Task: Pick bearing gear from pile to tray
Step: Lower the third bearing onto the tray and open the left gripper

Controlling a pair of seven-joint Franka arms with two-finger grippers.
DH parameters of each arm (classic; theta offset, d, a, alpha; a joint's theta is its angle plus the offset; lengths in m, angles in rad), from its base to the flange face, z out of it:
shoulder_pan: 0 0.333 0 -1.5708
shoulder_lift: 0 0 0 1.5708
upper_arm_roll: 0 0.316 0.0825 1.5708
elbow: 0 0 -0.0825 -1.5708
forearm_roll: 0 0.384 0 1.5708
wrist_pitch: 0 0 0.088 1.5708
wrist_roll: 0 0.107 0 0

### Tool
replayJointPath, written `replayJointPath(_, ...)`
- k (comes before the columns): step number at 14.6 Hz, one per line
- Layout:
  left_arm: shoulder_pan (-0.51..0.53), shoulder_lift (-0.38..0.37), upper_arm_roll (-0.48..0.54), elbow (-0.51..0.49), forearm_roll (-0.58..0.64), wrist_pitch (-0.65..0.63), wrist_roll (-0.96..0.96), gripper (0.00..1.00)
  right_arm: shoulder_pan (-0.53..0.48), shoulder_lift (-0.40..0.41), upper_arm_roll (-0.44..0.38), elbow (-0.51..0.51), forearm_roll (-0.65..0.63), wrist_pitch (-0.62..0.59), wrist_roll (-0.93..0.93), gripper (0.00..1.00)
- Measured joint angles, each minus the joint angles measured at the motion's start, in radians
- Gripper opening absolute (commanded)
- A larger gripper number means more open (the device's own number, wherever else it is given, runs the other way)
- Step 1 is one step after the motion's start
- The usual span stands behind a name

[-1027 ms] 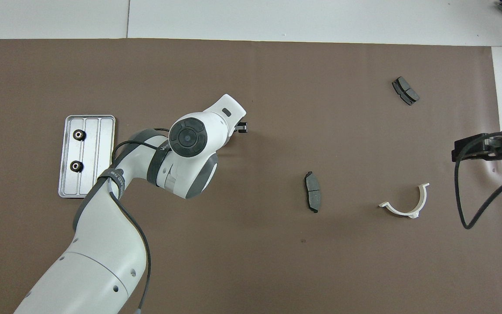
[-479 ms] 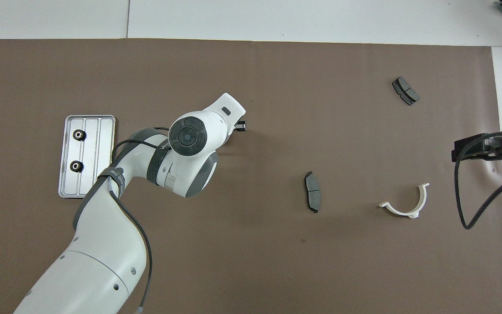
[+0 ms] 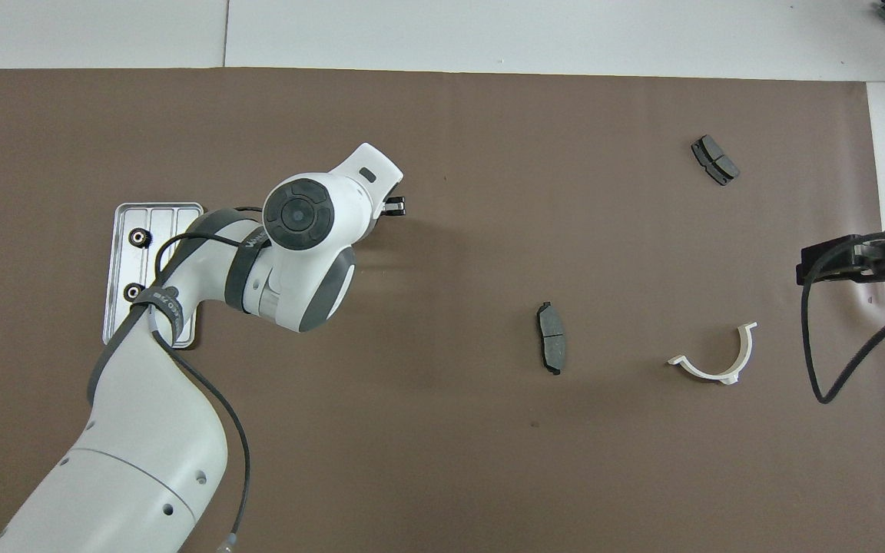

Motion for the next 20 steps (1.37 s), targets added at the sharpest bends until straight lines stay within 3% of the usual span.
replayJointPath(6,0.171,-0.24,0.013,-0.209,0.0,-0.067,0.243,0.0,0.0,0.0,0.0,0.0,0.0,0.0,0.0,1.0)
replayJointPath(9,0.254,-0.316,0.013,-0.267,0.0,-0.157,0.341,0.01,0.0,0.0,0.0,0.0,0.0,0.0,0.0,1.0)
replayJointPath(12,0.343,-0.34,0.012,-0.286,-0.002,-0.204,0.453,0.01,0.0,0.0,0.0,0.0,0.0,0.0,0.0,1.0)
replayJointPath(17,0.435,-0.341,0.012,-0.356,-0.098,-0.157,0.604,0.02,0.0,0.0,0.0,0.0,0.0,0.0,0.0,1.0)
replayJointPath(20,0.444,-0.339,0.011,-0.404,-0.109,-0.106,0.617,0.11,0.0,0.0,0.0,0.0,0.0,0.0,0.0,1.0)
